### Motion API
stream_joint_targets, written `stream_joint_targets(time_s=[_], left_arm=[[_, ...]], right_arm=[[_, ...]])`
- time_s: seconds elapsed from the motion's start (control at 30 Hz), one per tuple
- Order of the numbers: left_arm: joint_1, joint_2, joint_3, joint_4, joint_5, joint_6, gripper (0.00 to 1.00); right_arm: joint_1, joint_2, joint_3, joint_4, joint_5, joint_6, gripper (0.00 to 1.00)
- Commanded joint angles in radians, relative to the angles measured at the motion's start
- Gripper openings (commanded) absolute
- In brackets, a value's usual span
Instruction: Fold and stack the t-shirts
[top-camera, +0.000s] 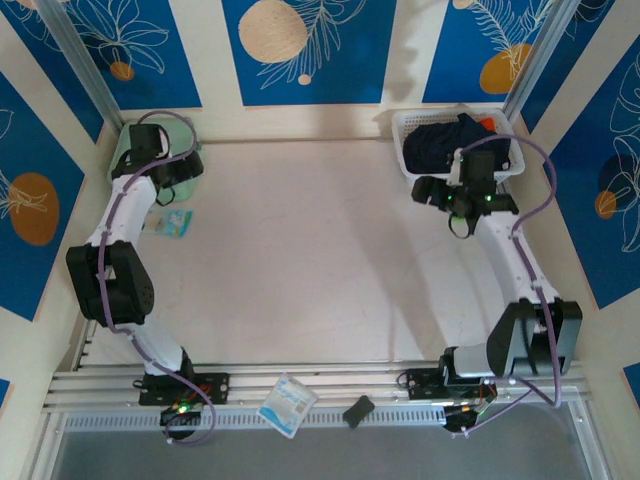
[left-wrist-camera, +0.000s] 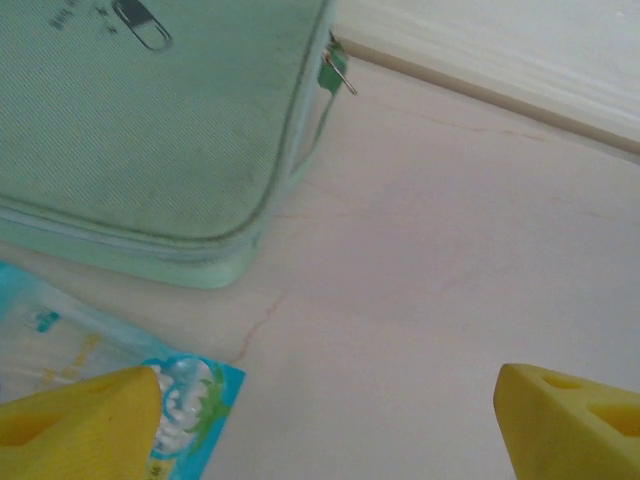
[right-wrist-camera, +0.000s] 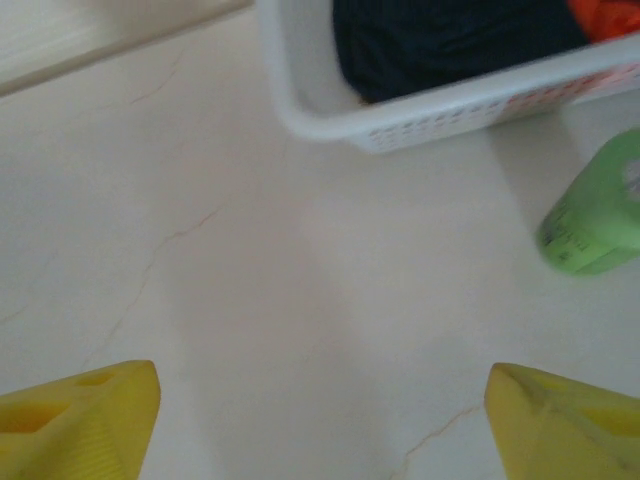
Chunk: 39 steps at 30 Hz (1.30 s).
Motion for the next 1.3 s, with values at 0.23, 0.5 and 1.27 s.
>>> stream_joint_targets(time_s=[0.23,0.5,1.27], left_arm=[[-0.009,-0.114,-0.137,0.053,0.067,-0.014,0.88],[-0.021,-0.113,-0.136,0.061,0.083,-0.007,0.88],[-0.074,-0.142,-0.138,0.024,0.011,0.055,0.88]], right_arm=[[-0.112,0.566,0.646,-0.158,0.008,-0.057,0.74],[-0.115,1.063,1.311,-0.389,0.034,-0.118,0.71],[-0.08,1.211,1.517,-0.329,-0.028,-0.042,0.0]])
